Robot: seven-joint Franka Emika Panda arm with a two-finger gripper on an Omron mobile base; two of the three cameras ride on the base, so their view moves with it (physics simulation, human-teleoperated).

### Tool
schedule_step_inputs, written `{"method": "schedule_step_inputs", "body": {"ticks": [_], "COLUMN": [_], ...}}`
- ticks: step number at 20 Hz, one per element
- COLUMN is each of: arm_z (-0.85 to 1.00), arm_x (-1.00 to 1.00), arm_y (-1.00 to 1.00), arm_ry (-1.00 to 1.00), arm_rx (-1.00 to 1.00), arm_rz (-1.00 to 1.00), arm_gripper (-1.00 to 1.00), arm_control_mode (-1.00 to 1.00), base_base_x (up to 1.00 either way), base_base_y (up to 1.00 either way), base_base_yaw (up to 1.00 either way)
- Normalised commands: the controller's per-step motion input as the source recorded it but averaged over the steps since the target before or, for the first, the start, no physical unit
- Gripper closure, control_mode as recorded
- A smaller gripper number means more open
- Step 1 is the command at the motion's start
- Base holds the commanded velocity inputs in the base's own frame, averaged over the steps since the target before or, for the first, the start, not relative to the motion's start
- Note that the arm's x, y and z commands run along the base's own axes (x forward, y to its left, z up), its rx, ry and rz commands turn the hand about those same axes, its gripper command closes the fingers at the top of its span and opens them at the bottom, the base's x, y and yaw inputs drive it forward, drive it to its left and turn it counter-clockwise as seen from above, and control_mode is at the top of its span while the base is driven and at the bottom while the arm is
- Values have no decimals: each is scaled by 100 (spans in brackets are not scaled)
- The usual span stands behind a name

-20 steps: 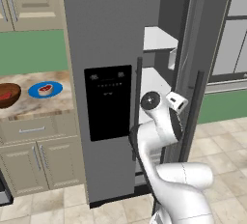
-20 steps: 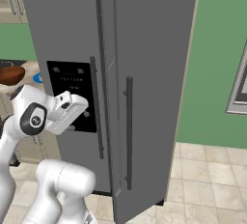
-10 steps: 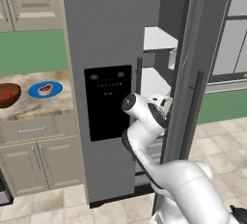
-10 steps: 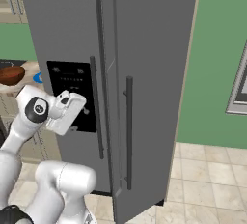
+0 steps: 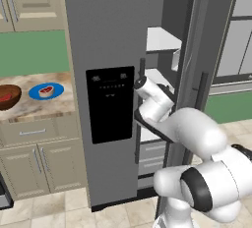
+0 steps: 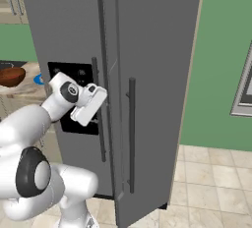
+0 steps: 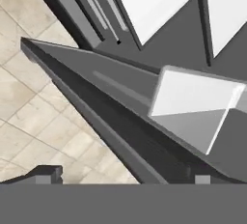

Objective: Place one of the steaks on the plate and the other in the bowl. Then place the bowl in the fridge.

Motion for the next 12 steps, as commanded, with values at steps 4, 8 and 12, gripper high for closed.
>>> {"method": "schedule_step_inputs", "body": {"ticks": [4, 8, 12], "arm_z": [0, -1, 0], "arm_x": [89, 24, 10], "arm_y": [25, 38, -6], "arm_ry": [14, 4, 9], "arm_rx": [-4, -6, -12], "arm_rz": [16, 5, 1], "arm_gripper": [-100, -100, -100], "arm_control_mode": [-100, -100, -100], "base_base_x": [0, 0, 0], "base_base_y": [0, 0, 0], "base_base_yaw": [0, 0, 0]}}
